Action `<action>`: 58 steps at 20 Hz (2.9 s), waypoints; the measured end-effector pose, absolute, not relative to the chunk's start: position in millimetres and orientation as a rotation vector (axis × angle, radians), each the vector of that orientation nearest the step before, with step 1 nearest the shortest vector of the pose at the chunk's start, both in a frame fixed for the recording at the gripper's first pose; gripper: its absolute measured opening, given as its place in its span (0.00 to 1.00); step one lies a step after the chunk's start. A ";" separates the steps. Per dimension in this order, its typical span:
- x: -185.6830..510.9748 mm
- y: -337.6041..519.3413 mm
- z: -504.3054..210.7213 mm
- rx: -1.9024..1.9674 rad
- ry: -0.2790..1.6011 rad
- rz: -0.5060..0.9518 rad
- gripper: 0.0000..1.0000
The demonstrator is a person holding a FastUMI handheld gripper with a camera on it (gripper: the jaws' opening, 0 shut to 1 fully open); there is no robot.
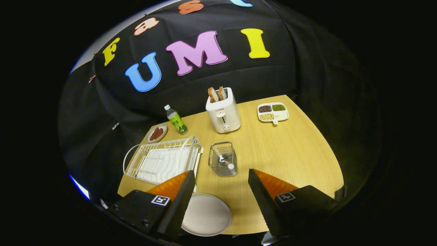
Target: Take the plate from the dish rack, then take the spoon from the basket and place it into the plate.
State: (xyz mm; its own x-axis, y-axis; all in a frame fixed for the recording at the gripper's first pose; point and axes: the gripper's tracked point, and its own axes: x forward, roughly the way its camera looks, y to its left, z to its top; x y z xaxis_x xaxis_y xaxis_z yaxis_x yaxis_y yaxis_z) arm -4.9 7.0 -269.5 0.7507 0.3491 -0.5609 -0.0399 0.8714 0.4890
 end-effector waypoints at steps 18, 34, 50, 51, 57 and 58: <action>61.4 46.5 -362.5 0.237 0.863 0.338 0.43; 56.6 20.1 -308.2 0.273 0.790 0.271 0.12; -54.9 34.1 -211.7 0.401 0.685 0.400 0.12; -63.9 40.5 -218.2 0.404 0.700 0.412 0.12; -106.0 74.5 -274.1 0.422 0.810 0.434 0.12; -110.1 78.1 -282.7 0.419 0.821 0.435 0.12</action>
State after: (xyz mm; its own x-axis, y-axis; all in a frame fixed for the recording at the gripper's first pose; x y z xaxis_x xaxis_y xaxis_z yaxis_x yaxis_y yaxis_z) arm -110.1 78.1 -282.7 0.6043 0.5215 -0.6024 -0.2060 0.8326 0.5141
